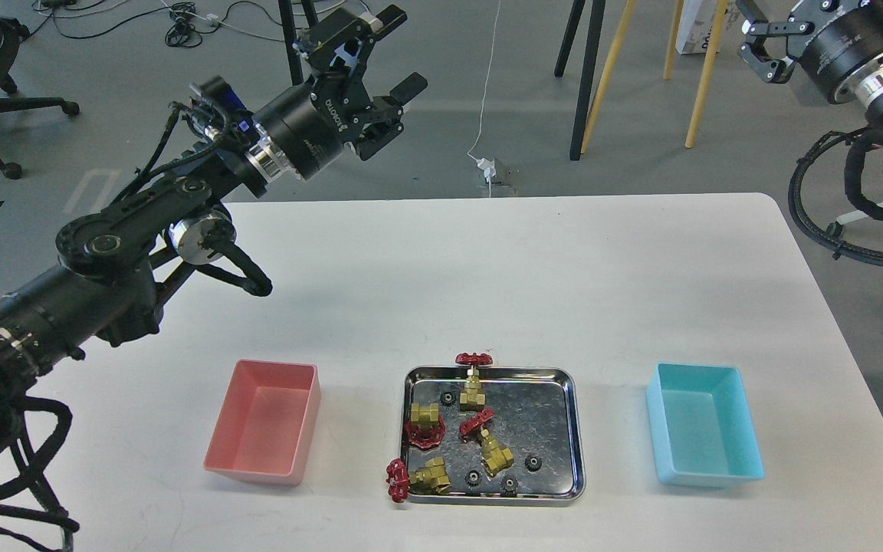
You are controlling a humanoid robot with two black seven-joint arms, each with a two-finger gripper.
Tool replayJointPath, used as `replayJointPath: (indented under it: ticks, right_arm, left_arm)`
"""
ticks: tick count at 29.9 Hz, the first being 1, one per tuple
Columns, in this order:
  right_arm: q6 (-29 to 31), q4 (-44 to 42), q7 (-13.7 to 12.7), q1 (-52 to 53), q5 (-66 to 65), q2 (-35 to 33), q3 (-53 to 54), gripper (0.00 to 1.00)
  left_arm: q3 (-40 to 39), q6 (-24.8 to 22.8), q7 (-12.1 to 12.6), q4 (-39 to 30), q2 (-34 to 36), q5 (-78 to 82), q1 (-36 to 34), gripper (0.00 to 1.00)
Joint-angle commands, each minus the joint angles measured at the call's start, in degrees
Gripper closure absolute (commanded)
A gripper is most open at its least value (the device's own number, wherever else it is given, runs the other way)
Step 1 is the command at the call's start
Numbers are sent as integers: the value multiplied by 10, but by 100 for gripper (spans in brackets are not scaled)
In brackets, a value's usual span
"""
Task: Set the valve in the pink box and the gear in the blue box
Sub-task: 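Swing the left gripper out over the table toward the metal tray, then lower the left gripper onto a red-handled brass valve and grasp it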
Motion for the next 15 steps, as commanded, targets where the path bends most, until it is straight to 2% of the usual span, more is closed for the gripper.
replayJointPath:
  ticks: [1, 4, 7, 9, 12, 15]
  right_arm:
    - [0, -2, 0, -10, 1, -2, 2, 1]
    - [0, -4, 0, -13, 1, -5, 2, 1]
    - [0, -5, 0, -26, 2, -5, 4, 1]
    - [0, -7, 0, -30, 2, -5, 5, 1]
    - [0, -10, 0, -41, 2, -4, 7, 1]
    - [0, -9, 0, -48, 3, -1, 9, 1]
  left_arm:
    - [131, 0, 0, -85, 52, 65, -55, 15]
    - [254, 2, 0, -154, 96, 115, -123, 15]
    - [369, 65, 0, -230, 142, 182, -201, 15]
    - [437, 79, 0, -276, 157, 216, -255, 15]
    - [554, 85, 0, -318, 146, 276, -330, 15]
    - [639, 113, 0, -307, 88, 314, -361, 15]
